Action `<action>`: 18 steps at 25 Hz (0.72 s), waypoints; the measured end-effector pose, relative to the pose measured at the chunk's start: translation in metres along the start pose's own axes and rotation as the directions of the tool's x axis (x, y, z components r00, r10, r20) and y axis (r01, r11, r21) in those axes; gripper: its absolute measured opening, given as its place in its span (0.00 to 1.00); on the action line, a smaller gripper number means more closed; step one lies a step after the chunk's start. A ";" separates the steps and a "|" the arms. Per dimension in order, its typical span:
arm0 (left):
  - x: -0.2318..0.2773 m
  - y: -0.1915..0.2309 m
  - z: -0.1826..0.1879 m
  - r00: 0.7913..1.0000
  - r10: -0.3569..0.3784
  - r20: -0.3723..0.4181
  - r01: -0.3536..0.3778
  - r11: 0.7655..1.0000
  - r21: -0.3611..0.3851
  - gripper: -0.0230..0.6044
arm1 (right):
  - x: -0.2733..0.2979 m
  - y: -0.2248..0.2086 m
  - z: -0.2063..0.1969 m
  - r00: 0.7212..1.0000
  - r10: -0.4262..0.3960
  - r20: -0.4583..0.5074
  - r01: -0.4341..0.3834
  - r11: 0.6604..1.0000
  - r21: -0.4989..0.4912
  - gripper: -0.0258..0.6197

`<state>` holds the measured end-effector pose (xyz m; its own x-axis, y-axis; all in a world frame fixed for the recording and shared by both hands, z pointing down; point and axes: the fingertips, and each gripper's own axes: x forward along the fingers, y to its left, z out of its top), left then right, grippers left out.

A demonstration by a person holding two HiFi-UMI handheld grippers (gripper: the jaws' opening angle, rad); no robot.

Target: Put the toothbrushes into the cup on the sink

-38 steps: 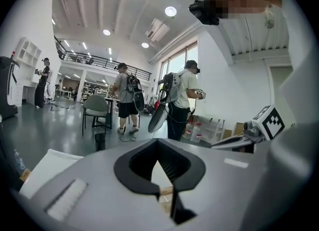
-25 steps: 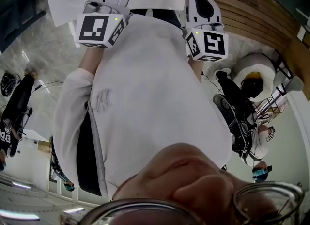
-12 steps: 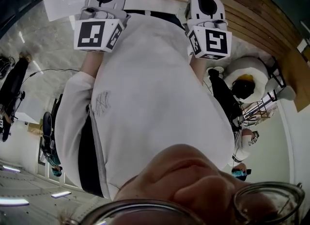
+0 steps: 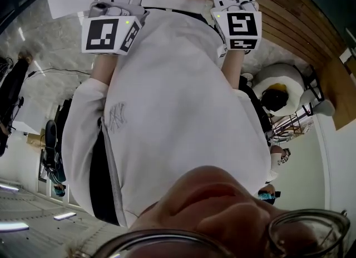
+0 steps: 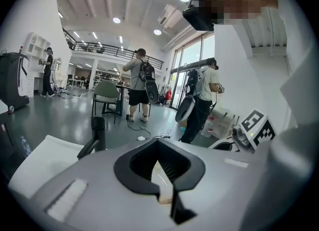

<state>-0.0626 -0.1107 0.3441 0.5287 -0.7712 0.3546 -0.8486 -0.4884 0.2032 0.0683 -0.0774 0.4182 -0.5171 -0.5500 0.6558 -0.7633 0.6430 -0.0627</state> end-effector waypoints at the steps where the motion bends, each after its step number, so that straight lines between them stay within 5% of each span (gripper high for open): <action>1: 0.000 0.000 0.000 1.000 -0.001 0.001 0.001 1.000 0.000 0.04 | 0.004 0.002 -0.003 1.000 0.015 -0.025 -0.016 0.999 -0.031 0.06; 6: -0.001 -0.001 0.004 1.000 0.004 0.010 -0.004 1.000 0.001 0.04 | 0.022 0.023 -0.024 0.968 0.151 -0.199 -0.193 0.958 -0.213 0.07; 8: -0.002 -0.001 0.005 1.000 0.006 0.015 -0.006 1.000 -0.001 0.04 | 0.030 0.029 -0.032 0.947 0.184 -0.265 -0.256 0.927 -0.273 0.20; 10: -0.003 0.000 0.006 1.000 0.011 0.021 -0.011 1.000 -0.003 0.04 | 0.038 0.033 -0.039 0.927 0.202 -0.316 -0.301 0.903 -0.307 0.22; 18: -0.013 0.010 0.006 0.999 0.037 0.034 -0.036 0.999 -0.026 0.04 | 0.073 0.043 -0.078 0.820 0.278 -0.500 -0.456 0.846 -0.276 0.22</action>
<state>-0.0784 -0.1078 0.3363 0.4972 -0.8021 0.3308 -0.8673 -0.4492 0.2143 0.0278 -0.0481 0.5214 -0.4430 -0.0056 0.8965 -0.3038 0.9418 -0.1443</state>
